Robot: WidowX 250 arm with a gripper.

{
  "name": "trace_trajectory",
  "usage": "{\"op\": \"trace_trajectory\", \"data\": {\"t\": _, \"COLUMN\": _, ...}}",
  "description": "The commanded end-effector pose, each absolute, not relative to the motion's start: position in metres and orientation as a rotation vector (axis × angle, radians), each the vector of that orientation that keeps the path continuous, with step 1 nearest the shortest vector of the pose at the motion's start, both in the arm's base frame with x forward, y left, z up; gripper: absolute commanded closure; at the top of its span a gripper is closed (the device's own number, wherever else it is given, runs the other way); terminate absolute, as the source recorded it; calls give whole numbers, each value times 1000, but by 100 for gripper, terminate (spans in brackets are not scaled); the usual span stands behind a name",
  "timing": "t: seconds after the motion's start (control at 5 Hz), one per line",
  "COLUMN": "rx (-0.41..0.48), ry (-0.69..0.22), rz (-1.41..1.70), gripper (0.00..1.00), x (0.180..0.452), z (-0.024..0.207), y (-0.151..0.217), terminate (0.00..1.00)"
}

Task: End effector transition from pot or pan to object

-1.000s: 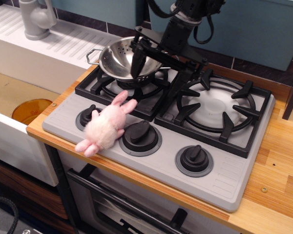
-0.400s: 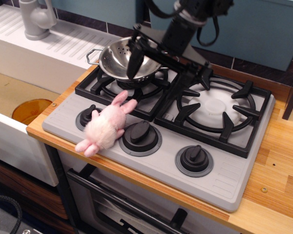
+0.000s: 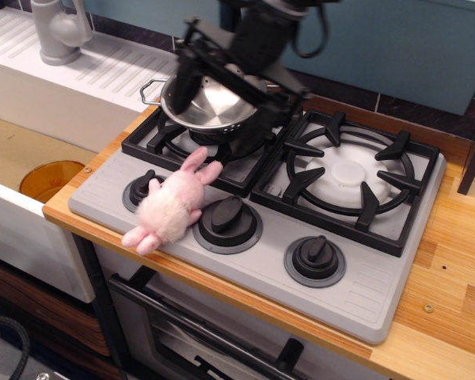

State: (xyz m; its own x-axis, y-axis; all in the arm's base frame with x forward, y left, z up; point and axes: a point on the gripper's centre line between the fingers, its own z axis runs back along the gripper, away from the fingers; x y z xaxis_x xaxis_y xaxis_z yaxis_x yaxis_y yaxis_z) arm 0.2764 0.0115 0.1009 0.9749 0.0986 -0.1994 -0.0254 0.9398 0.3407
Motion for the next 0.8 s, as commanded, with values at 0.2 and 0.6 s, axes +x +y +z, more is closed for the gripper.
{"op": "trace_trajectory", "data": {"t": 0.2, "rx": 268, "ry": -122, "rz": 30, "gripper": 0, "x": 278, "z": 75, "y": 25, "terminate": 0}}
{"op": "trace_trajectory", "data": {"t": 0.6, "rx": 268, "ry": -181, "rz": 85, "gripper": 0, "x": 279, "z": 72, "y": 25, "terminate": 0}}
